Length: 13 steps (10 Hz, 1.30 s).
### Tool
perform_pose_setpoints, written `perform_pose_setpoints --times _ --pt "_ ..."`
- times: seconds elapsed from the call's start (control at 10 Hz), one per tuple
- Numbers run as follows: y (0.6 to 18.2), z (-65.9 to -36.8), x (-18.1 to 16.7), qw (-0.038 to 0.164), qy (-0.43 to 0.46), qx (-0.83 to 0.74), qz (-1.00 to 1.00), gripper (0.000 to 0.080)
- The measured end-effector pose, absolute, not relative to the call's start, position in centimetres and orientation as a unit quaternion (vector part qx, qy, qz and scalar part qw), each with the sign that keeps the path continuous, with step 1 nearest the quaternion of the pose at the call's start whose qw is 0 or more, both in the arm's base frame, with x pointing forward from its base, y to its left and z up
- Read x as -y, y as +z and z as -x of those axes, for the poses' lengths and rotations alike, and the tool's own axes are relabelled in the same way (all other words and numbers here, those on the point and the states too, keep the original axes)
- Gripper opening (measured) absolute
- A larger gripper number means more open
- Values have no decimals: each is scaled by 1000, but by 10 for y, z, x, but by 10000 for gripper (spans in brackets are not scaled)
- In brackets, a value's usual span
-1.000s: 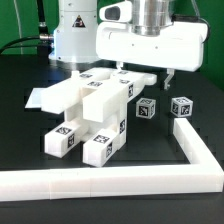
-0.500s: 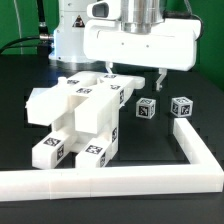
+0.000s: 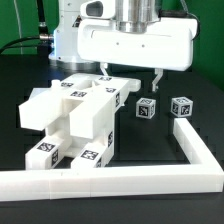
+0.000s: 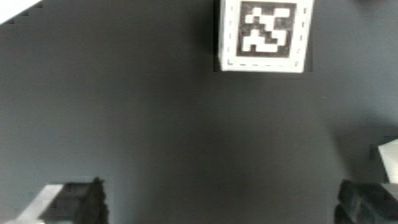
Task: Assemble chair
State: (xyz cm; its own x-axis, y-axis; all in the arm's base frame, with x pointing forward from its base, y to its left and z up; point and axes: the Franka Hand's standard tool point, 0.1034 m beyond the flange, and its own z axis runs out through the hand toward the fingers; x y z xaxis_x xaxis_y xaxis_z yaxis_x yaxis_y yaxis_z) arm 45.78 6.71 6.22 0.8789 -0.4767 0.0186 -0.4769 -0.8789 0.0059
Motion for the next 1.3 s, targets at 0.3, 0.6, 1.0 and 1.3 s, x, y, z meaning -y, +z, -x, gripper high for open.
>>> perform_pose_setpoints --times 0.3,0.6,1.0,1.3 --pt "62 -458 -66 6 0 247 -969 648" --pt "71 -455 -100 -4 5 253 -967 648" --pt "72 -449 -138 -10 5 251 -968 648" --pt "71 -449 -136 -9 5 248 -969 648"
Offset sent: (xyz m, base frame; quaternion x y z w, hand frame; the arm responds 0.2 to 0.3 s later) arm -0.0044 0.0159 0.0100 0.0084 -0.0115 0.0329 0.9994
